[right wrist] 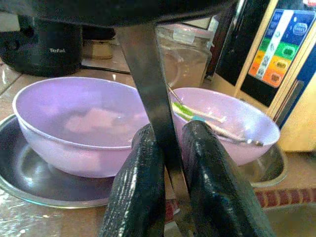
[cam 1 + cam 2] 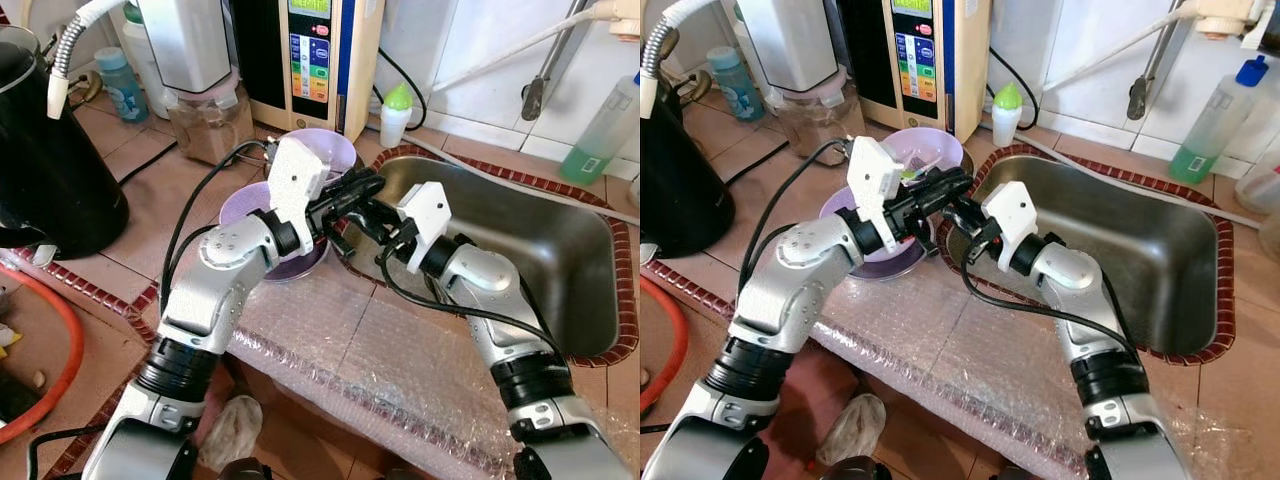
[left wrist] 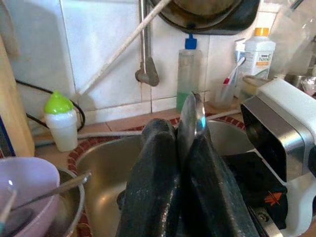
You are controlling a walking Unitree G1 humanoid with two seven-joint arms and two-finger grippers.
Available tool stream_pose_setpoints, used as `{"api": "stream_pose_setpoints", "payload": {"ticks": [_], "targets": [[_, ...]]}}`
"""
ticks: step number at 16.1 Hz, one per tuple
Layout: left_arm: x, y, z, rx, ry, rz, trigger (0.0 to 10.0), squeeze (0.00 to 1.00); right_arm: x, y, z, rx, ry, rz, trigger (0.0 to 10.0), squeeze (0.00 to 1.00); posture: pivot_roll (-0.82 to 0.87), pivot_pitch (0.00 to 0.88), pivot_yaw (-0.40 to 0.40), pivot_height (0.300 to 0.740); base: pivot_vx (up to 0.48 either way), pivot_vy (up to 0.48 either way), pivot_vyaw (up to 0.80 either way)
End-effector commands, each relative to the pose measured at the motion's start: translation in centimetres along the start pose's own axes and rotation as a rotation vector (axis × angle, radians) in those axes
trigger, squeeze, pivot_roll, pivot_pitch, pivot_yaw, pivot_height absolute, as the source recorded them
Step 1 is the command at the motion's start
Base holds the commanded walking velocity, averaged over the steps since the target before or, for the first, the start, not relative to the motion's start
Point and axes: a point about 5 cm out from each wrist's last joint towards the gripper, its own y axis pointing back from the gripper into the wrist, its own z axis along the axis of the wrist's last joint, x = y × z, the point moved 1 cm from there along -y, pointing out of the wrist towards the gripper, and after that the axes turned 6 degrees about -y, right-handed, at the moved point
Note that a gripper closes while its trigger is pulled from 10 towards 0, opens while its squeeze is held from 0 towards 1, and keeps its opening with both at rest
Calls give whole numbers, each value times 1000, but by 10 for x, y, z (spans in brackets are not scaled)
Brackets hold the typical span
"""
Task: Kitchen organization
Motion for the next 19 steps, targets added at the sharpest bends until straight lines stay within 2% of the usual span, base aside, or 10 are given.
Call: {"api": "stream_pose_setpoints", "payload": {"ticks": [1,2,3,4,5,6,10,11,15,19], "targets": [[-6,7,-12,42,-2,-23,0,0,-35,13,10,-31,7,-199,0,0,-37,11,40,740,0,0,0],[-10,10,-15,57,-6,-45,157,196,-40,14,12,-36,25,-238,0,0,-35,14,42,740,0,0,0],[-10,12,-17,66,-15,-42,2157,1000,-44,15,12,-42,30,-269,0,0,-35,14,42,740,0,0,0],[-10,13,-19,72,-21,-47,2235,1000,-47,15,13,-47,37,-293,0,0,-35,14,42,740,0,0,0],[-12,13,-21,72,-19,-45,3412,1000,-50,16,13,-48,53,-328,0,0,-35,16,45,740,0,0,0],[-13,12,-22,71,-22,-39,9804,1000,-53,17,12,-46,66,-358,0,0,-33,18,45,740,0,0,0],[-13,12,-20,68,-56,-27,10000,1000,-68,24,11,-35,127,-446,0,0,-18,25,45,740,0,0,0],[-11,16,-22,95,-80,-11,10000,1000,-72,25,9,-3,179,-467,0,0,-10,30,45,740,0,0,0],[-7,31,-34,150,-126,58,10000,1000,-83,31,-12,114,188,-562,0,0,1,34,46,740,0,0,0],[-23,37,-46,183,-96,26,10000,1000,-86,46,-56,331,57,-695,0,0,5,29,36,740,0,0,0]]}}
